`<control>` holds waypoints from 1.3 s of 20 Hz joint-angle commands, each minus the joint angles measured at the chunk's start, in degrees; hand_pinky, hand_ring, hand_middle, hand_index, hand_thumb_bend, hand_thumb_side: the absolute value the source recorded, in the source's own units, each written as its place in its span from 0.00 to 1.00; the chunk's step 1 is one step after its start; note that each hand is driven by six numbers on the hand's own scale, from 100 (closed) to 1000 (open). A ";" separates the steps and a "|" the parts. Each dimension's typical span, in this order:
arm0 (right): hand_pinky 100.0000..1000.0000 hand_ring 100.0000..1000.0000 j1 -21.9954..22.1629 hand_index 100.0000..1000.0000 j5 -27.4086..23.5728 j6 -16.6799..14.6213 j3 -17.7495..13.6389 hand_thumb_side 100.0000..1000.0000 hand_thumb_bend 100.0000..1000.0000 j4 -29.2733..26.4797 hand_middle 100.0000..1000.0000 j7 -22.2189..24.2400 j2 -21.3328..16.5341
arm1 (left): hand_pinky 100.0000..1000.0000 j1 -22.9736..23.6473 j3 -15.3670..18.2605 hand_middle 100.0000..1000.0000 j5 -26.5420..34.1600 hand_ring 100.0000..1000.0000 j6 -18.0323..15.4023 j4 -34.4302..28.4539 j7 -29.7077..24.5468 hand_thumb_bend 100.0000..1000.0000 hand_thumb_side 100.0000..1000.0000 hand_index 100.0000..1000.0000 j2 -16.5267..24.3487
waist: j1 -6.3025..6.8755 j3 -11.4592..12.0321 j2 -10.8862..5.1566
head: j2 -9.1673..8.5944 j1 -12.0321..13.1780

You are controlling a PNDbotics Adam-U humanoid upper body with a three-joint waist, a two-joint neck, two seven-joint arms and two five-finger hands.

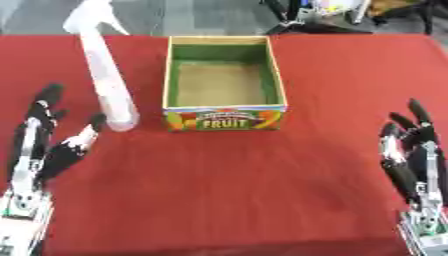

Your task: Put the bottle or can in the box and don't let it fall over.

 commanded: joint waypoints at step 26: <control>0.77 0.85 -0.63 0.96 -0.39 -0.22 0.28 0.41 0.00 -0.29 1.00 0.73 -0.90 | 0.90 -19.63 -4.36 0.95 8.60 1.00 -2.61 22.50 -2.55 0.60 0.36 0.91 5.46 | -0.18 -1.17 -0.89 | -0.70 -0.65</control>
